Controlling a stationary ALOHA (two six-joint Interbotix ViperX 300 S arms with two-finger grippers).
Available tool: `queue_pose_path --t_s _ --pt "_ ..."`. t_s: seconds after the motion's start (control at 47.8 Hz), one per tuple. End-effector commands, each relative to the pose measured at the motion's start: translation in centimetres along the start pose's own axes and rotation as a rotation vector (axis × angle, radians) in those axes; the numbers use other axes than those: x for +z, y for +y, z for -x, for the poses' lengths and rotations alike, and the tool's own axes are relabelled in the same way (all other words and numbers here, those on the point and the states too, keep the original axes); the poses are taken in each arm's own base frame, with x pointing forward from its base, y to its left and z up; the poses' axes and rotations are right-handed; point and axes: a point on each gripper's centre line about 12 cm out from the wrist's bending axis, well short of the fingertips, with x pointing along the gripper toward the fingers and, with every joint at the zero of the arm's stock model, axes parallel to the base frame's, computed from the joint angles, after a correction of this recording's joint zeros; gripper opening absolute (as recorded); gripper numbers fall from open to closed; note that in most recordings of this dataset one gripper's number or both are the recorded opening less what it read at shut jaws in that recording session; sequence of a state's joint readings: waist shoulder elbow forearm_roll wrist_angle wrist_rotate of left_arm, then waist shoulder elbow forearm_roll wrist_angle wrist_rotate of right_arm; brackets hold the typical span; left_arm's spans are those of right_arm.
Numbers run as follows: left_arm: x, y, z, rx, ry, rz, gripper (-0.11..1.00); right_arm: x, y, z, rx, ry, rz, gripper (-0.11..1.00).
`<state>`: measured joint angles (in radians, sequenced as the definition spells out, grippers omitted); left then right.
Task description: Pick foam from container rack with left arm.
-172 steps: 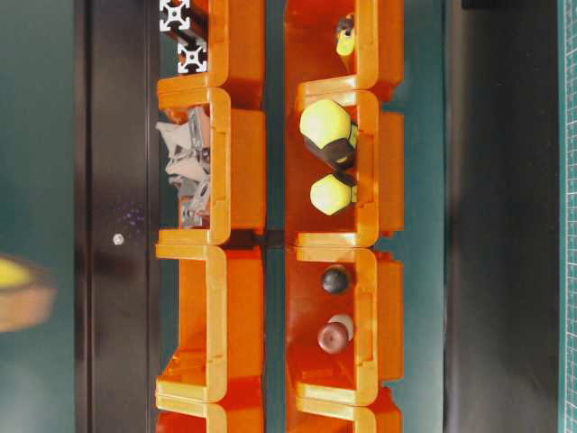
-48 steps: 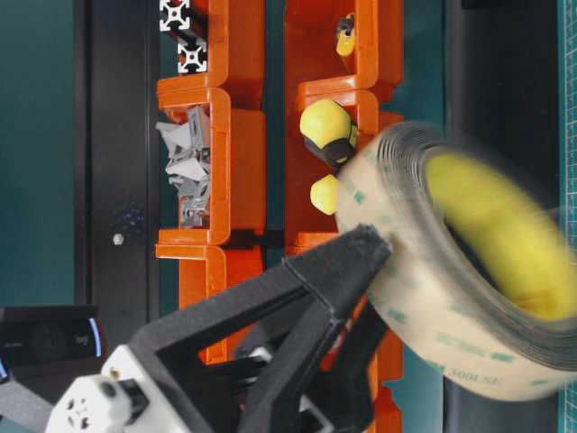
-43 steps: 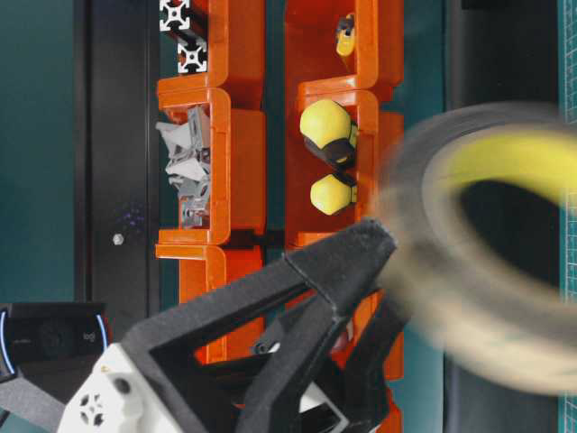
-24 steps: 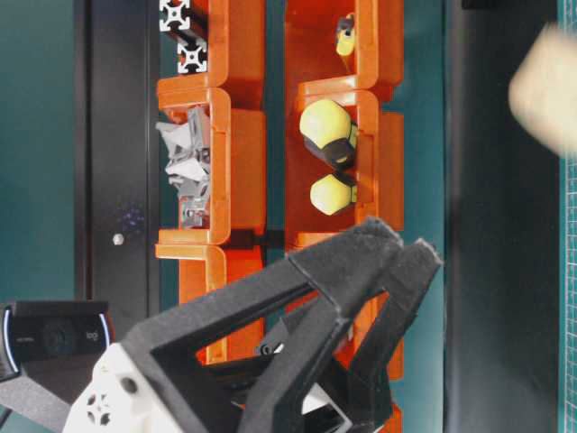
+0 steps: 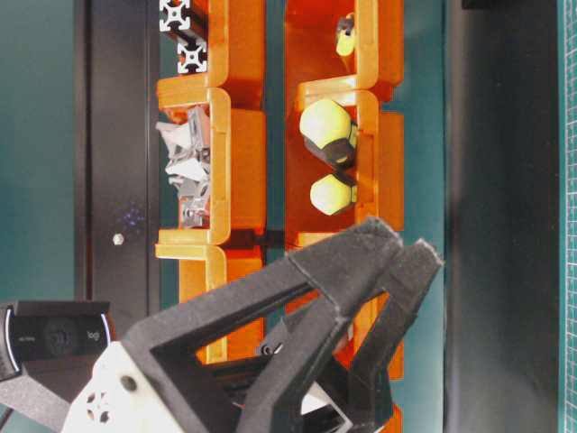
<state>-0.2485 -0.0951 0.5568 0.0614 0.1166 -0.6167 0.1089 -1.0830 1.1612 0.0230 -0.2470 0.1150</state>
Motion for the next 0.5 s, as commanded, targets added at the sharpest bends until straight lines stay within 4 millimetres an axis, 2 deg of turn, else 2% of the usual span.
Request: queue_pose_path --t_s 0.0,0.293,0.482 --pt "1.6 -0.8 0.7 -0.024 -0.044 0.000 0.91 1.2 0.2 -0.2 0.005 -0.024 -0.005 0.00" --pt "1.6 -0.8 0.9 -0.025 -0.048 -0.002 0.91 1.2 0.2 -0.2 0.005 -0.024 -0.003 0.00" --pt "1.9 -0.8 1.8 -0.031 -0.064 -0.011 0.91 1.2 0.2 -0.1 0.005 -0.026 -0.005 0.00"
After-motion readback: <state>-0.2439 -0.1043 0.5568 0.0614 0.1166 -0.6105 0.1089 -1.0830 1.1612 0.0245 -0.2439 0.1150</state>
